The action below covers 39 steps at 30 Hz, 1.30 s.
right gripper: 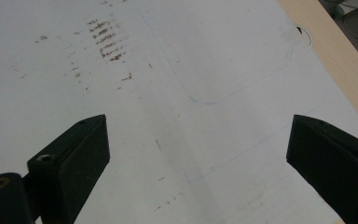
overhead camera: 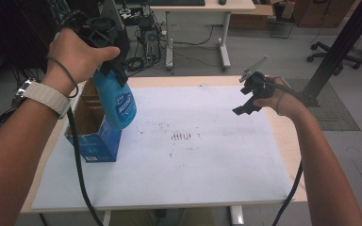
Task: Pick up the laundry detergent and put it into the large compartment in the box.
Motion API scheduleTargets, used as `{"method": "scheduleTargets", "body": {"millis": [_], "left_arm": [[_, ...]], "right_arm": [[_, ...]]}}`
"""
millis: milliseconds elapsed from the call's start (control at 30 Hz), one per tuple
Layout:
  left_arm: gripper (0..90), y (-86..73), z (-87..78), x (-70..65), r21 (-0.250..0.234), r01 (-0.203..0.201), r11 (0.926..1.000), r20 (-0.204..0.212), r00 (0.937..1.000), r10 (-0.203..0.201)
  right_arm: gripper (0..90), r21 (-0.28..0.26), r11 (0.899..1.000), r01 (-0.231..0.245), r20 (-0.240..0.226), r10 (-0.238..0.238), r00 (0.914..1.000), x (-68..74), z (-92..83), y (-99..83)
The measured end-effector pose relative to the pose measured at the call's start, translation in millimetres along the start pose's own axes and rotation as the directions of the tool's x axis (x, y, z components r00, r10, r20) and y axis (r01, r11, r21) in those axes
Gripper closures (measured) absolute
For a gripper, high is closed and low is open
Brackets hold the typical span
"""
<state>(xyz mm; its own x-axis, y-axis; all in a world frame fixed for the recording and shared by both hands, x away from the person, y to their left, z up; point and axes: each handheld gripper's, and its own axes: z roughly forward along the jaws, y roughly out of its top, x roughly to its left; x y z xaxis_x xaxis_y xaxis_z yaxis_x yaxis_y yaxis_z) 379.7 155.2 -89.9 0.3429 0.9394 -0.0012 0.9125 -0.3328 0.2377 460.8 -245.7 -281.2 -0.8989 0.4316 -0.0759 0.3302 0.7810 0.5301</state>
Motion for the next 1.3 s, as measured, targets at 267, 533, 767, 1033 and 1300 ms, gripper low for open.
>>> {"method": "scheduleTargets", "body": {"millis": [267, 533, 767, 1033, 1300], "left_arm": [[37.3, 0.2, -5.9, 11.1, -0.004, 0.038, 0.9993, -0.008, 0.9993, -0.038], [37.3, -0.9, -9.4, 21.3, -0.017, 0.081, 0.9965, -0.02, 0.9964, -0.082], [37.3, -1.5, -13.0, 31.3, -0.019, 0.116, 0.993, -0.025, 0.9928, -0.117], [37.3, -3.6, -15.0, 39.8, -0.017, 0.143, 0.9895, -0.037, 0.9889, -0.144], [37.3, -6.8, -15.0, 53.8, -0.02, 0.176, 0.9841, -0.045, 0.9831, -0.177]], "right_arm": [[6.0, -0.001, 1.0, 0.004, -0.001, -0.004, 1.0, -0.3, 1.4, 0.9], [6.0, 0.0, 1.0, 0.002, 0.0, -0.002, 1.0, -0.5, 1.1, 0.2], [6.0, 0.001, 1.0, 0.001, 0.001, -0.001, 1.0, -0.8, 1.1, 0.3], [6.0, 0.007, 1.0, 0.004, -0.002, -0.004, 1.0, -0.8, 3.7, 1.5], [6.0, 0.007, 1.0, 0.002, 0.001, -0.002, 1.0, -1.5, 3.2, 1.0]]}}
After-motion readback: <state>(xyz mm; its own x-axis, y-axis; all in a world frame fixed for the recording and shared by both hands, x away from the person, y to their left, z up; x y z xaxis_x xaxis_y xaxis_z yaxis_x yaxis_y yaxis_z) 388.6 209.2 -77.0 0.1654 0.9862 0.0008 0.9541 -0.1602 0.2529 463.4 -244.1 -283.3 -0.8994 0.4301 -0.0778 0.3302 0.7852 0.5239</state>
